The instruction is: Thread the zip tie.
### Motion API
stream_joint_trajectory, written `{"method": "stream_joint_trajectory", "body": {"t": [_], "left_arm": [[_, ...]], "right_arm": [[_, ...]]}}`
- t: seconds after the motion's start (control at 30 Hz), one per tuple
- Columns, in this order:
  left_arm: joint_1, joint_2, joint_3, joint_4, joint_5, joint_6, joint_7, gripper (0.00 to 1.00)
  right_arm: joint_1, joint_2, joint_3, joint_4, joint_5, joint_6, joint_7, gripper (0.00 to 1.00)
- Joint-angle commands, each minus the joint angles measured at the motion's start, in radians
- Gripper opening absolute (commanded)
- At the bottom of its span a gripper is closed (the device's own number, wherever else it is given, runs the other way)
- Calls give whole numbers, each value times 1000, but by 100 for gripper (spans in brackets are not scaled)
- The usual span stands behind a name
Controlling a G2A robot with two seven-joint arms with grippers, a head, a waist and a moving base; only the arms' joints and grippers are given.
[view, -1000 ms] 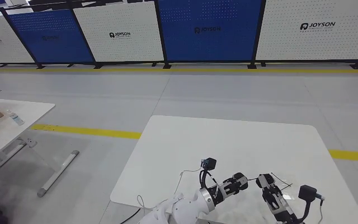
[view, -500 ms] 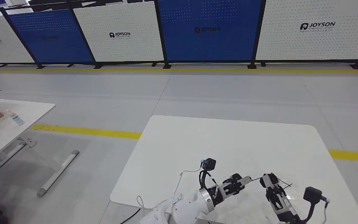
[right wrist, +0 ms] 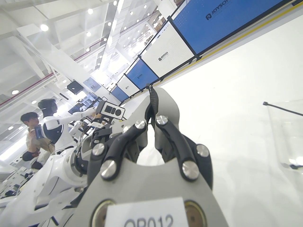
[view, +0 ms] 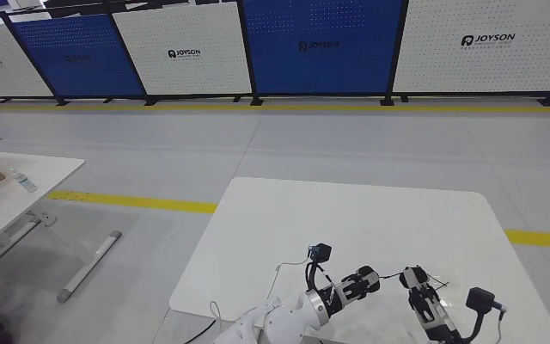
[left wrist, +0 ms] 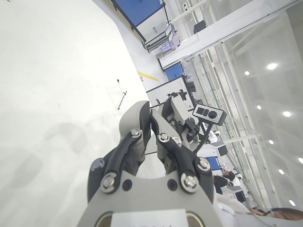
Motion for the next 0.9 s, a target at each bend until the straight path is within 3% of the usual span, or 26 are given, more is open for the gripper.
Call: {"method": "stream_joint_trajectory", "body": {"t": [0.0, 0.07, 0.1, 0.13, 0.17, 0.37, 0.63, 0.87], "left_arm": [[0, 0, 0, 0, 0, -1, 0, 0], [-1, -1, 1, 0, 0, -1, 0, 0], [0, -1, 1, 0, -1, -1, 1, 0], [0, -1, 1, 0, -4, -1, 3, 0], [1, -2, 0, -1, -10, 1, 6, 0], [11, -4, -23, -19, -92, 15, 26, 0], [37, 4, -56, -92, -55, 62, 61, 0], [37, 4, -56, -92, -55, 62, 61, 0]], "right_arm": [[0, 1, -1, -1, 1, 0, 3, 0], [1, 2, -4, -4, -2, 0, 13, 0], [2, 3, -5, -5, -5, 0, 18, 23], [3, 4, -6, -7, -8, 0, 21, 78], [5, 5, -9, -8, -7, 0, 23, 99], [8, 12, -17, -17, 10, 0, 22, 100], [10, 28, -18, -24, 59, 0, 59, 100], [10, 28, -18, -24, 59, 0, 59, 100]]}}
